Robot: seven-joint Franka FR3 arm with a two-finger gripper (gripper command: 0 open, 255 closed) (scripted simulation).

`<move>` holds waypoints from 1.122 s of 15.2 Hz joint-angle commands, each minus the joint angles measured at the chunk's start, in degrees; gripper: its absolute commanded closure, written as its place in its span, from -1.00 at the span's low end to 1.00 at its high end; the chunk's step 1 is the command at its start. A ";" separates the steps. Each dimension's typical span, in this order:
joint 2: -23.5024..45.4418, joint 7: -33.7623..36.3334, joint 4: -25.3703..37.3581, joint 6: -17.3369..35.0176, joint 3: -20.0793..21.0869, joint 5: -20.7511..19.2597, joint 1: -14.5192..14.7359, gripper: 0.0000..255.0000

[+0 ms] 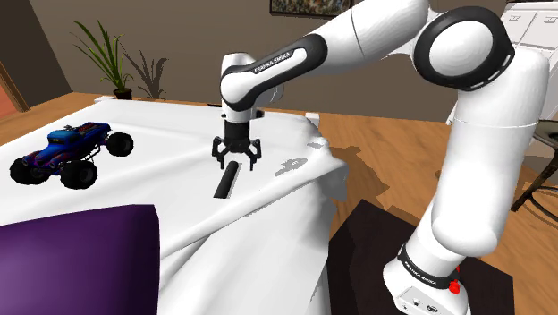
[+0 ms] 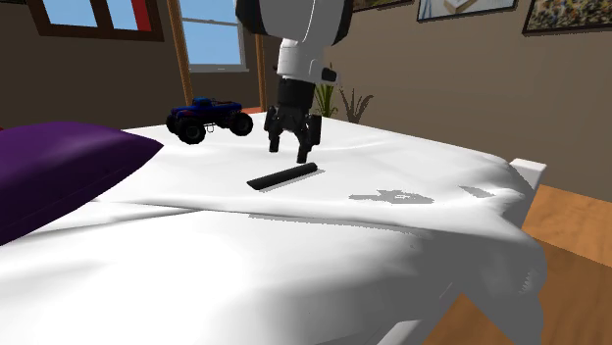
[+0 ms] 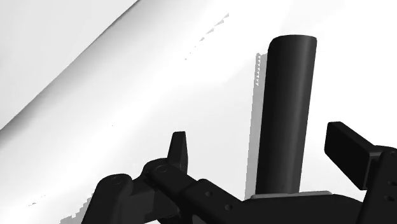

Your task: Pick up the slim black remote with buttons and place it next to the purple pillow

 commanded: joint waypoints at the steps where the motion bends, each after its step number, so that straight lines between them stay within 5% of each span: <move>1: 4.62 3.53 4.40 0.67 -0.33 0.00 0.56 -1.00; 3: 8.80 6.32 8.66 1.04 -0.89 0.09 0.99 -1.00; 17: 11.17 6.35 6.10 6.04 -0.80 0.03 1.74 -1.00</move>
